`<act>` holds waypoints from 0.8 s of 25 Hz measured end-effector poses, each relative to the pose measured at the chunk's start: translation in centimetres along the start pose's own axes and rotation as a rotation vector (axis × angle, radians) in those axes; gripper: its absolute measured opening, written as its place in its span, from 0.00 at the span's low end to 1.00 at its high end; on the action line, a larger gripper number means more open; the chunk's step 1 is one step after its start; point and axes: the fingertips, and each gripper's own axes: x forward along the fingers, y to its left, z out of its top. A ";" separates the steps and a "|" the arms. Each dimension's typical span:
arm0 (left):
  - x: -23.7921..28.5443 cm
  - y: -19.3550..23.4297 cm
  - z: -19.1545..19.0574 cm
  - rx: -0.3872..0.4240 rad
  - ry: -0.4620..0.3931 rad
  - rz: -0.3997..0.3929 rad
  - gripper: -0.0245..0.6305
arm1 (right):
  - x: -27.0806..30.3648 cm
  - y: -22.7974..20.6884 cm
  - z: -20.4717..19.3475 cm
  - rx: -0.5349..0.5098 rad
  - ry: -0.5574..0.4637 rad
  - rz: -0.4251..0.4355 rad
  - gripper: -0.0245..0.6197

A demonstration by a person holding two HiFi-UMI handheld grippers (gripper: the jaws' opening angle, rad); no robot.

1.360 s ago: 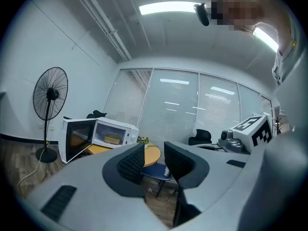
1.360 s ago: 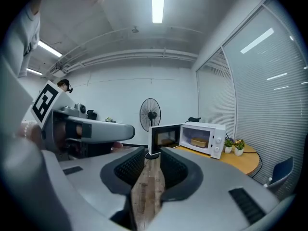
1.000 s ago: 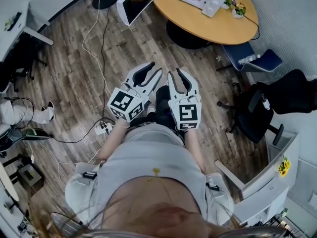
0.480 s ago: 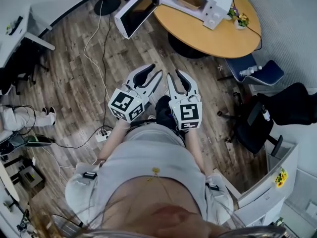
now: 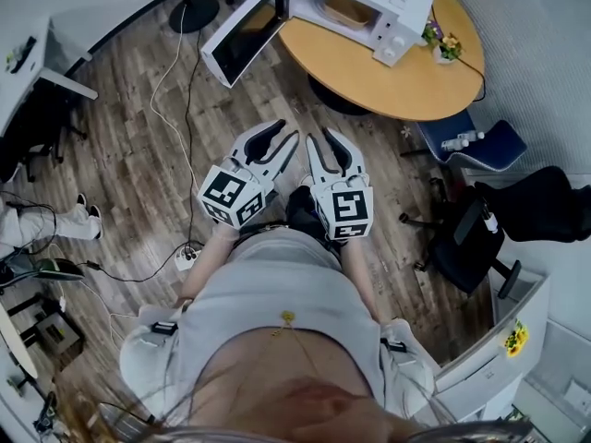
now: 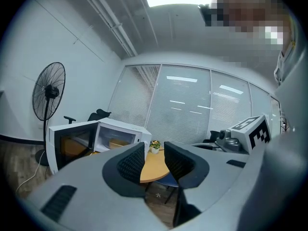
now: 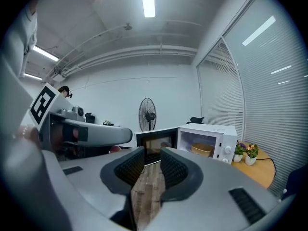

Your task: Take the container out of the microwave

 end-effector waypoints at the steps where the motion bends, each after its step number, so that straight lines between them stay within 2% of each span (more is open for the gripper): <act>1: 0.4 0.2 0.2 0.000 0.000 0.003 0.23 | 0.3 -0.5 0.3 0.000 -0.005 0.002 0.21; 14: 7.4 1.7 2.3 -0.001 -0.009 0.036 0.23 | 3.6 -6.6 2.2 -0.018 -0.010 0.029 0.21; 20: 9.6 2.6 1.9 -0.011 -0.003 0.056 0.23 | 5.1 -8.4 2.4 -0.033 -0.017 0.077 0.21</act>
